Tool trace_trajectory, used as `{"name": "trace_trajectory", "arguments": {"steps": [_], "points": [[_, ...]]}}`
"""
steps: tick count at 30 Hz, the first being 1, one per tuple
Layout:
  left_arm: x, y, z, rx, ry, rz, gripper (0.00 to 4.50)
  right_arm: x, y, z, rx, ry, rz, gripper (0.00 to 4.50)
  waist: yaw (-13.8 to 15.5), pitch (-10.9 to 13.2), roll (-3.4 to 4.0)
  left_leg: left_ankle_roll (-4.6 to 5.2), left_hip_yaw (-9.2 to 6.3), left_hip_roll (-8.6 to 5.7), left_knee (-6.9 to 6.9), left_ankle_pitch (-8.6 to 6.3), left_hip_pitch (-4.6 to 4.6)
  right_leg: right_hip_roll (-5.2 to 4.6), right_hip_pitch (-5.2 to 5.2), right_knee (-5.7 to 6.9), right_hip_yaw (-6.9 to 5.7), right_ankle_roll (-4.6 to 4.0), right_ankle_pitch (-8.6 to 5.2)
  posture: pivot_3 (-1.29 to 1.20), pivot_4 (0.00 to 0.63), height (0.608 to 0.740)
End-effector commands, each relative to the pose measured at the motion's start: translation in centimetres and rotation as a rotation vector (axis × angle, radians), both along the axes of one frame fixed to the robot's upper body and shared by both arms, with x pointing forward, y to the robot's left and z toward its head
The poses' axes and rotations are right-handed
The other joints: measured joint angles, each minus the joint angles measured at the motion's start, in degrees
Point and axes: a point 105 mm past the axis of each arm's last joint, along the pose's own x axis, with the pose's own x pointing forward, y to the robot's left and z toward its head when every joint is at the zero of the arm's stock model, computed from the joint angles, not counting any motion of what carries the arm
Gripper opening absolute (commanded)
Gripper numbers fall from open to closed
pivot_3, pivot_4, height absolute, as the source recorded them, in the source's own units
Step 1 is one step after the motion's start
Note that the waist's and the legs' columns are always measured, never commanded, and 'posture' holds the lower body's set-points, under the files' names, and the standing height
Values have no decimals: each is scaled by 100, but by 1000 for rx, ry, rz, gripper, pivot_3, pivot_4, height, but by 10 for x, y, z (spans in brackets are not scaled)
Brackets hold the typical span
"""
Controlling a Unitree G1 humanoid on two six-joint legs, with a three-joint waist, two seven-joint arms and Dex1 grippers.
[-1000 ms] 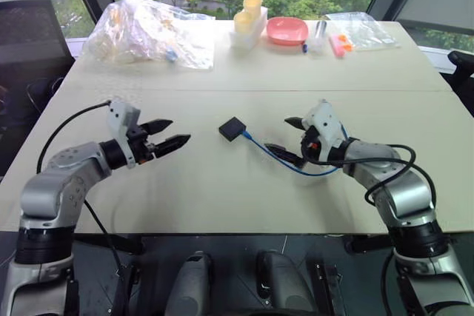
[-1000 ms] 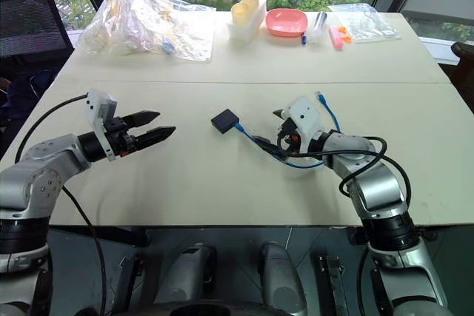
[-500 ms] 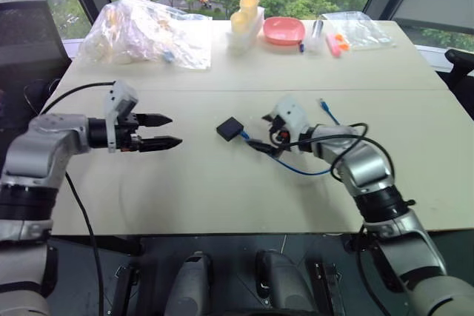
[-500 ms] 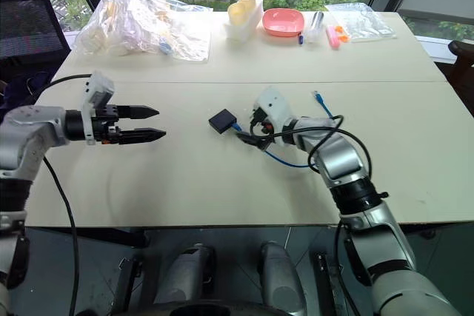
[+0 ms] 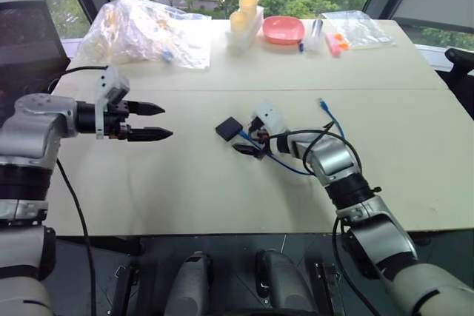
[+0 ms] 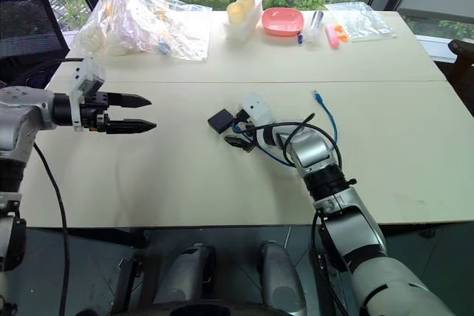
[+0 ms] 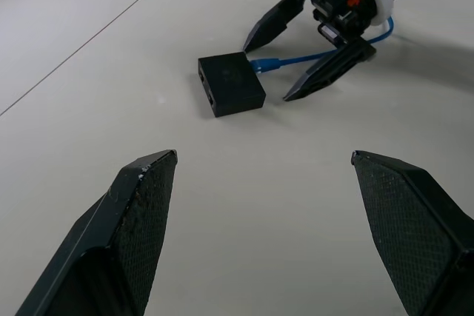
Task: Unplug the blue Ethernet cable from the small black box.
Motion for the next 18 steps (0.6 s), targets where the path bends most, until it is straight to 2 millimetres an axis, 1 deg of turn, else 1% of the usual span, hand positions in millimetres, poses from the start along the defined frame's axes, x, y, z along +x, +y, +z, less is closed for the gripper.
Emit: {"name": "trace_trajectory", "arguments": {"steps": [1,3,4,6,7,9,11,12,13,15,16,17,18], "points": [[-2,-2,7,2,-52,-5,3975,-4,8,-5,-31,-3,39,2710,-3,0,0,0,0,0,0,0,1,0,-1,3,1,1,0,0,150,740],[-1,-3,6,-2,-53,-4,3975,-4,9,-5,-41,-10,49,1711,2,-1,-1,0,0,0,0,0,1,0,-3,11,1,7,1,0,150,740],[1,-3,6,-6,-53,-3,3975,-4,8,-6,-54,-17,49,1128,3,-1,-1,0,-1,0,2,0,1,0,-5,17,1,8,1,0,150,740],[6,-5,6,-21,-55,6,3975,-1,2,-8,-130,-74,51,123,5,-1,-1,0,-1,0,3,0,4,0,-6,25,2,10,0,0,150,740],[9,-7,6,-31,-59,8,3975,1,0,-9,-158,-96,56,47,5,-1,-2,0,-1,-1,6,0,6,0,-6,30,2,10,-1,0,150,740],[15,-12,7,-55,-63,5,3975,3,-3,-6,-183,-138,69,47,7,-1,-2,0,-2,-1,10,0,8,1,-6,36,2,1,-7,0,150,740],[23,-16,8,-80,-72,10,3975,9,-5,2,-227,-235,84,47,13,-1,-2,-1,-2,-1,17,1,9,1,-3,39,2,-3,-9,0,150,740],[29,-18,10,-95,-82,21,3975,14,-7,10,-247,-303,84,47,13,-1,-2,-2,-2,-1,19,2,10,1,-1,40,2,-3,-9,0,150,740],[36,-20,13,-120,-81,37,3975,21,-8,23,-270,-411,80,47,21,-1,-2,-2,-2,-1,22,2,10,1,-1,40,2,-3,-9,0,150,740],[45,-26,19,-205,-38,32,3975,34,-12,59,-331,-664,60,47,39,1,-4,-5,-2,-3,28,4,7,1,-1,42,2,-1,-8,0,150,740],[48,-30,23,-246,-14,21,3975,37,-13,74,-363,-771,59,47,34,2,-4,-8,-3,-5,31,6,1,0,-4,41,2,1,-7,0,150,740],[52,-34,29,-302,5,10,3975,38,-12,93,-433,-939,77,47,27,2,-5,-10,-1,-7,32,8,-4,-1,-8,41,5,6,-4,0,150,740],[55,-38,34,-350,22,0,3975,37,-11,107,-485,-1064,95,47,23,3,-5,-10,3,-9,33,8,-4,-2,-9,40,9,14,0,0,150,740]]}}
